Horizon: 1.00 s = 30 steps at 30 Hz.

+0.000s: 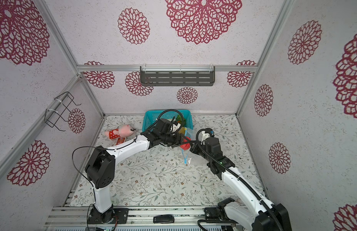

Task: Place the food in the zip-top bag and seal the zipper
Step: 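Lower the red pepper into the clear bag and open the left gripper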

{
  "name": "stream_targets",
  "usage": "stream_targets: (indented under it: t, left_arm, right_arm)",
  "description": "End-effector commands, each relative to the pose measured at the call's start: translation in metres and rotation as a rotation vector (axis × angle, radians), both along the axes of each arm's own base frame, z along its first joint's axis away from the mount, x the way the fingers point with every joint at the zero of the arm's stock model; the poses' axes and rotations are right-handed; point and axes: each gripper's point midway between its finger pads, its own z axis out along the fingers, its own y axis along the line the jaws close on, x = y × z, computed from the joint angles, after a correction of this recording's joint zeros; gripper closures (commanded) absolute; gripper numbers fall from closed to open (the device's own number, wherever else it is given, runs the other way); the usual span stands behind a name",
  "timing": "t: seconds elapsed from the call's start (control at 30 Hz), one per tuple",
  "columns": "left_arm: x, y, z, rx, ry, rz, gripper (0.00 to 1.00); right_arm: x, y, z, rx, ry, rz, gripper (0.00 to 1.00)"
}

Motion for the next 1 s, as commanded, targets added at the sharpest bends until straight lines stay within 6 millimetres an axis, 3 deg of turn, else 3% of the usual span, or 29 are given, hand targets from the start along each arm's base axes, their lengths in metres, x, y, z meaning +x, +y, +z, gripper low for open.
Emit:
stream_targets:
  t: [0.0,0.6,0.97]
  left_arm:
    - [0.0015,-0.0093,-0.0069,-0.008,-0.005,-0.024,0.39]
    - [0.0023,-0.0049,-0.0024,0.007,-0.03,-0.017,0.28]
    - [0.0013,-0.0051,-0.0036,0.009,-0.029,-0.02,0.27]
  right_arm:
    - [0.0035,0.0005,0.0096,0.025,-0.029,-0.004,1.0]
    - [0.0022,-0.0016,0.0107,0.021,-0.034,-0.008,1.0]
    - [0.0016,-0.0021,0.0083,0.022,-0.031,-0.01,1.0]
